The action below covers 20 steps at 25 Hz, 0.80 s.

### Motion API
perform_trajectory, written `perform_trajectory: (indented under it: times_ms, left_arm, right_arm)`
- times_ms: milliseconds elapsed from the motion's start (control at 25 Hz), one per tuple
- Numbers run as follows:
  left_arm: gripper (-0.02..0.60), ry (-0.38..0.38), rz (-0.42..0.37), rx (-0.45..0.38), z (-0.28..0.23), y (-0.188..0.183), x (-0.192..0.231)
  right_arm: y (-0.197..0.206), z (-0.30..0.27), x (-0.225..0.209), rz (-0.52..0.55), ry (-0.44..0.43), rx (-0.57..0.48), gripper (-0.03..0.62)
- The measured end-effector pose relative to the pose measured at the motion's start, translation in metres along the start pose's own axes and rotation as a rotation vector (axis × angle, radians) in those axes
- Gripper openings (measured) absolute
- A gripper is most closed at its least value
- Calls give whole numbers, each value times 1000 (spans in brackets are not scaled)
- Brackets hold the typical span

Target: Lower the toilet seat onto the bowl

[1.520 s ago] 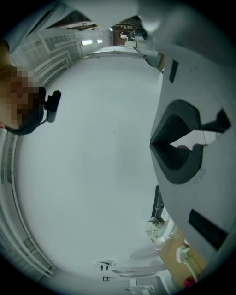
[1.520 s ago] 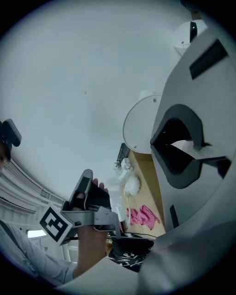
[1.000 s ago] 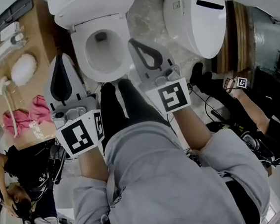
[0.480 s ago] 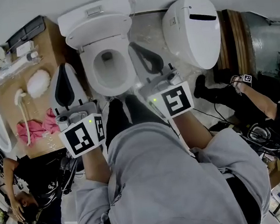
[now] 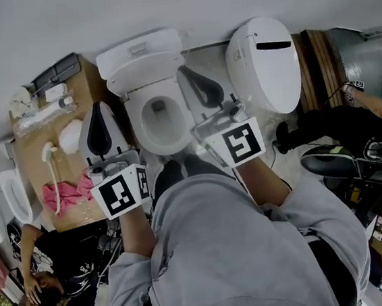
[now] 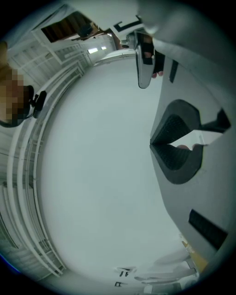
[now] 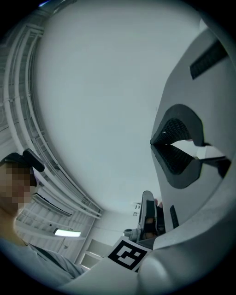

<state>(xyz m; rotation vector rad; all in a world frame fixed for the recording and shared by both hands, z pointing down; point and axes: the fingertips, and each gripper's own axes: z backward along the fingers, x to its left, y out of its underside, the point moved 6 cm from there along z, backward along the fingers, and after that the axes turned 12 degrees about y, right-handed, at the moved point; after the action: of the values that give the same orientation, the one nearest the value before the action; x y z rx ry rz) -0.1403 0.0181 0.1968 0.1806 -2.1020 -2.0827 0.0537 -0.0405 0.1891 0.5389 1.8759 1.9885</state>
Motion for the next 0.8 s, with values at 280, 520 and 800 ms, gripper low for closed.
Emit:
perform_trajectory:
  times_ms: [280,520,800]
  left_arm:
    - [2,-3,-25,-55,-1,-30,3]
    - [2,5,-37,-84,4,-49,3]
    - [2,0,-40,-95,11,-60,4]
  right_arm:
    - [-31,-1,-1,1,9,-87,0]
    - [-46,0,-1,-7,26,-116,0]
    - [-60,0,-1,6,30,-146,0]
